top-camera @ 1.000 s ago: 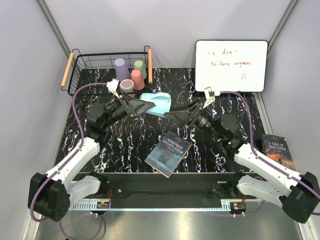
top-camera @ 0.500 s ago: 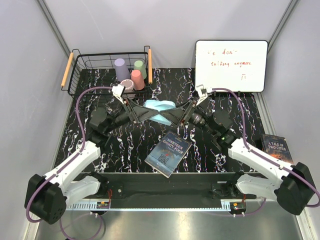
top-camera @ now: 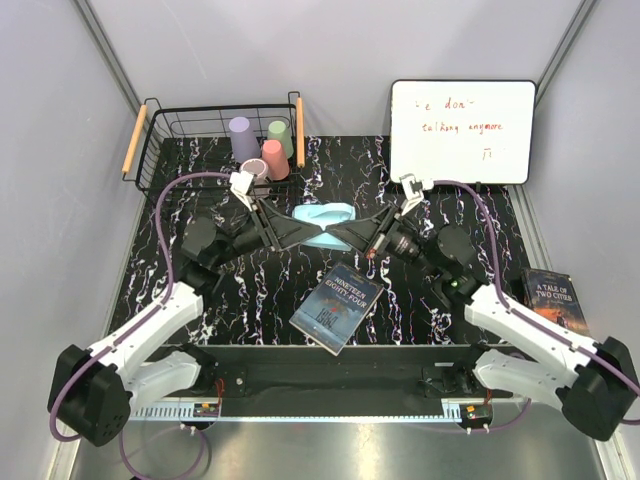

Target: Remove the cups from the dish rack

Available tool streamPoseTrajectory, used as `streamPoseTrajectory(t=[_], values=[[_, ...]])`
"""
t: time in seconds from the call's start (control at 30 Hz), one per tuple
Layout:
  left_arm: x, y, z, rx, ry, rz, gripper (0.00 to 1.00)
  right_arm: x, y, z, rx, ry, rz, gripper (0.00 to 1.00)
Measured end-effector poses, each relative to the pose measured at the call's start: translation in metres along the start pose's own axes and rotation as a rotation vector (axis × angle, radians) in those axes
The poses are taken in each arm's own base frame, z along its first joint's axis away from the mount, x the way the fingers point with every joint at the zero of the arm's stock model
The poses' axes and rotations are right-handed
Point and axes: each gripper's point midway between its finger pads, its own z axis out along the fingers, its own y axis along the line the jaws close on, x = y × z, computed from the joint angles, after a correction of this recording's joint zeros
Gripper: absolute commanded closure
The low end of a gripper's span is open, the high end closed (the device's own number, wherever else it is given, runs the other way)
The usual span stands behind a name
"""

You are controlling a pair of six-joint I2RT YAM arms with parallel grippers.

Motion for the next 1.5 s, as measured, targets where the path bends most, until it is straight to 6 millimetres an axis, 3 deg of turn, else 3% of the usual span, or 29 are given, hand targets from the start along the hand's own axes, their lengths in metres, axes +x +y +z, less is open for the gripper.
streamPoseTrajectory(t=[0.03, 0.37, 0.47, 0.53, 0.67, 0.77, 0.93, 1.03, 1.17, 1.33, 1.5], values=[[0.002, 0.001, 0.001, -0.004, 0.014, -0.002, 0.01, 0.000, -0.001, -0.002, 0.011, -0.001, -0.002, 1.00], [-0.027, 0.040, 0.022, -0.200, -0.015, 0.021, 0.01, -0.001, -0.024, -0.044, 0.237, 0.019, -0.159, 1.00], [-0.035, 0.058, 0.020, -0.298, -0.048, 0.016, 0.01, -0.009, -0.043, -0.059, 0.402, 0.017, -0.197, 1.00], [-0.040, 0.074, 0.015, -0.396, -0.078, 0.011, 0.01, -0.028, -0.062, -0.071, 0.591, -0.009, -0.243, 1.00], [-0.041, 0.110, -0.003, -0.608, -0.113, -0.023, 0.01, -0.085, -0.092, -0.094, 0.974, -0.090, -0.401, 1.00], [-0.027, 0.143, -0.018, -0.757, -0.076, -0.081, 0.01, -0.119, -0.117, -0.108, 1.197, -0.110, -0.476, 1.00], [0.005, 0.182, -0.053, -0.962, -0.013, -0.162, 0.01, -0.172, -0.191, -0.152, 1.519, -0.137, -0.382, 1.00], [0.013, 0.189, -0.073, -1.039, -0.015, -0.159, 0.01, -0.185, -0.239, -0.191, 1.692, -0.105, -0.288, 1.00], [0.006, 0.180, -0.089, -1.076, -0.055, -0.108, 0.01, -0.187, -0.288, -0.230, 1.829, -0.053, -0.143, 1.00], [-0.003, 0.172, -0.096, -1.087, -0.095, -0.054, 0.01, -0.193, -0.317, -0.266, 1.903, -0.037, 0.018, 1.00], [-0.001, 0.174, -0.100, -1.103, -0.091, -0.048, 0.01, -0.213, -0.344, -0.306, 1.953, -0.094, 0.157, 1.00]])
